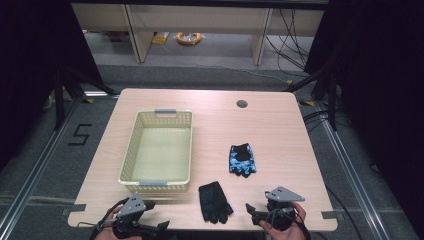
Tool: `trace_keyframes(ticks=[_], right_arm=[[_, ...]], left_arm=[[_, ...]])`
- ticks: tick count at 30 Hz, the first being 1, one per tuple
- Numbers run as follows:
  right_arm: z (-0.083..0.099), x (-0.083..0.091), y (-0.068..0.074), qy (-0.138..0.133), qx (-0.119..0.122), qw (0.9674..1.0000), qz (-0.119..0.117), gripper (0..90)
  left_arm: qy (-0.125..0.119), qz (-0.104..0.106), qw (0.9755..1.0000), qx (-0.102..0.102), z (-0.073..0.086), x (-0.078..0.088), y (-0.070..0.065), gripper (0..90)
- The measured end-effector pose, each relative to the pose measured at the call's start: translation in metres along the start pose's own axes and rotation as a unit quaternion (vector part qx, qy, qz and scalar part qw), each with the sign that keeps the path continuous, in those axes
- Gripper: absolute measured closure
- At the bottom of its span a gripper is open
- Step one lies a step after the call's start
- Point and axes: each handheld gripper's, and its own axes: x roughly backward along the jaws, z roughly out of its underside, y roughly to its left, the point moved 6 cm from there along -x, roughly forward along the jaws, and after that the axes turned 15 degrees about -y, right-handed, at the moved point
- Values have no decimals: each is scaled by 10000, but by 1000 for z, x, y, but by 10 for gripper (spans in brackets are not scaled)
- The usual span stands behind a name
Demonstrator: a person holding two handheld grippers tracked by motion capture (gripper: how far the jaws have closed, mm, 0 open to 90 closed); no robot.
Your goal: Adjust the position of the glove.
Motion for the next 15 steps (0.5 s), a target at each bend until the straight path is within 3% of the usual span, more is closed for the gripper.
trace_keyframes(ticks=[1, 9, 10, 13, 15], right_arm=[[0, -1, 0, -1, 46, 9999, -98, 221], [0, 0, 1, 62, 108, 9999, -65, 247], [0, -1, 0, 29, 201, 9997, -94, 248], [0, -1, 0, 30, 181, 9998, -92, 250], [0, -1, 1, 23, 44, 9999, -105, 253]], left_arm=[[3, 1, 10000, 1, 0, 0, 0, 183], [-1, -9, 10000, -14, 0, 0, 0, 183], [-1, -7, 10000, -10, 0, 0, 0, 182], [-2, -8, 10000, -8, 0, 0, 0, 183], [1, -7, 10000, -7, 0, 0, 0, 183]])
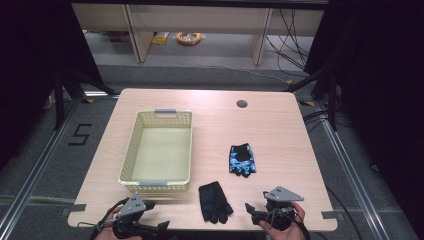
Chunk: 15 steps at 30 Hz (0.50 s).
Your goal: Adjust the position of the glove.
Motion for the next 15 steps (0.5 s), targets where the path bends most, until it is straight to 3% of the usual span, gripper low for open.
trace_keyframes(ticks=[4, 5, 15], right_arm=[[1, -3, 1, 59, 77, 9999, -65, 254], [1, -2, 3, 118, -19, 9999, -29, 257], [-7, -14, 14, -19, 0, 9997, -235, 298]], left_arm=[[-1, -6, 10000, -1, 0, 0, 0, 183], [-48, -6, 10000, 6, 0, -1, 0, 183], [59, -4, 10000, -40, 0, 0, 1, 182]])
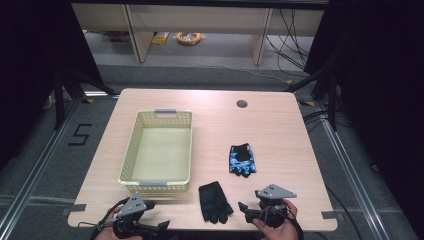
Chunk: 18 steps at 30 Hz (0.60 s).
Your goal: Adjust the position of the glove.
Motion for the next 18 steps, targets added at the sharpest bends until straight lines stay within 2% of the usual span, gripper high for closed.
trace_keyframes(ticks=[4, 5, 7, 10, 11, 15, 18], right_arm=[[-4, -7, 7, 66, 43, 9999, -85, 336], [-6, -12, 11, 86, 151, 9998, -124, 348], [-6, -13, 14, 97, 132, 9998, -120, 363], [-9, -20, 20, 69, 145, 9995, -281, 390], [-10, -23, 24, 170, 190, 9993, -270, 397], [-9, -30, 31, 259, 150, 9990, -342, 418], [-10, -37, 39, 315, 285, 9983, -388, 443]], left_arm=[[3, 17, 10000, 26, 0, 0, -1, 183], [-84, -35, 10000, 33, 0, -2, -1, 183], [-48, -9, 10000, 40, 0, -2, 0, 183], [-19, -9, 10000, 40, 0, -1, 0, 182], [-18, -9, 10000, 44, 0, -1, -1, 182], [-26, -8, 10000, 41, 0, -1, -1, 183], [-24, -10, 10000, 48, 0, -1, 0, 183]])
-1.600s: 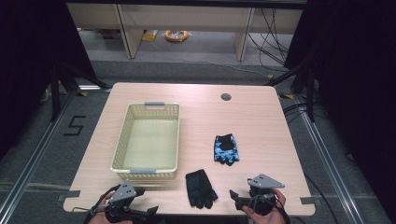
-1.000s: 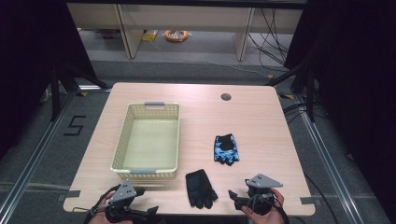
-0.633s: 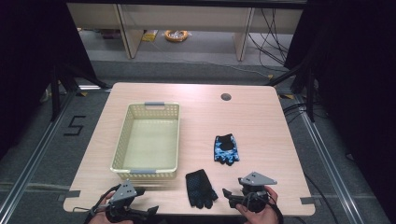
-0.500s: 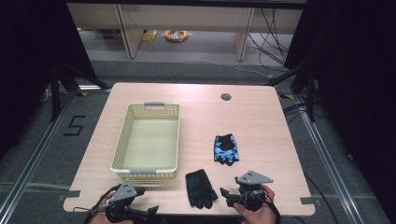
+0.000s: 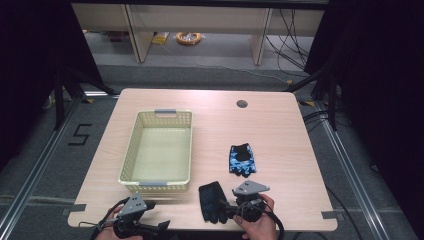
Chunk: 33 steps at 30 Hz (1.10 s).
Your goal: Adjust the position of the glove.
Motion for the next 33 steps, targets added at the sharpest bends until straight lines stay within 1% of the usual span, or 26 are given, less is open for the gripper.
trace_keyframes(ticks=[2, 3, 4, 5, 6, 8, 9, 11, 12, 14, 15, 17, 18, 19, 21, 23, 24, 25, 26, 27, 28, 29, 30, 31, 32, 33], right_arm=[[0, -3, 0, -47, 50, 10000, 20, 446], [-1, -4, 1, 19, 33, 10000, 16, 449], [-1, -5, 2, 56, -5, 10000, 41, 452], [-1, -8, 1, 21, 58, 10000, 38, 455], [-1, -9, 3, 97, -58, 9999, 56, 460], [-1, -11, 2, 77, 16, 9999, 65, 462], [-1, -14, 4, 129, -104, 9999, 47, 468], [-1, -16, 3, 84, -56, 9999, 36, 471], [0, -17, 4, 123, -123, 9998, -6, 473], [3, -21, 3, 199, -49, 9998, 30, 482], [3, -21, 5, 232, -179, 9996, 25, 489], [3, -22, 4, 180, -149, 9997, 53, 489], [5, -24, 3, 292, -93, 9995, 81, 499], [5, -24, 3, 292, -93, 9995, 81, 499], [7, -28, 3, 354, -184, 9991, 115, 507], [8, -29, 2, 351, -190, 9992, 64, 530], [8, -31, 2, 309, -97, 9995, -30, 588], [8, -31, 2, 309, -97, 9995, -30, 588], [8, -31, 3, 264, -95, 9996, -21, 605], [8, -32, 5, 167, -221, 9996, -102, 659], [8, -32, 5, 167, -221, 9996, -102, 659], [9, -32, 4, 86, -245, 9995, -156, 715], [9, -30, 2, 156, -99, 9996, -198, 761], [9, -30, 2, 156, -99, 9996, -198, 761], [9, -30, 2, 96, -65, 9997, -194, 798], [8, -28, 2, 166, -11, 9995, -273, 842]], left_arm=[[-36, 7, 10000, -5, 0, 0, 0, 182], [-43, -9, 10000, -10, 0, -1, 0, 182], [1, 18, 10000, -19, 0, 0, 0, 183], [64, 50, 10000, -23, 0, 1, 0, 183], [-38, -4, 10000, -23, 0, 0, 0, 182], [-26, 13, 10000, -10, 0, 0, 0, 183], [43, 41, 10000, -19, 0, 1, 0, 182], [19, 28, 10000, -3, 0, 1, 0, 182], [10, 20, 10000, -3, 0, 1, 0, 183], [12, 22, 10000, -2, 0, 1, 0, 182], [16, 25, 10000, -6, 0, 1, 0, 183], [35, 38, 10000, -10, 0, 1, -1, 182], [35, 40, 10000, -9, 0, 1, -1, 182], [85, 37, 9999, 81, 0, 1, -2, 182], [48, 43, 10000, -8, 0, 1, -1, 183], [44, 43, 10000, -5, 0, 1, -1, 183], [54, 23, 9999, 81, 0, 1, -2, 184], [51, 25, 9999, 106, 0, 1, -2, 184], [49, 40, 10000, 3, 0, 1, -1, 184], [35, 34, 10000, 7, 0, 1, -1, 185], [44, 42, 10000, 5, 0, 1, -1, 185], [55, 44, 10000, 28, 0, 1, -1, 186], [99, 50, 9999, 96, 1, 1, -2, 187], [99, 50, 9999, 96, 1, 1, -2, 187], [189, 15, 9998, -10, 1, 2, 0, 187], [173, 20, 9998, -27, 1, 2, 0, 188]])
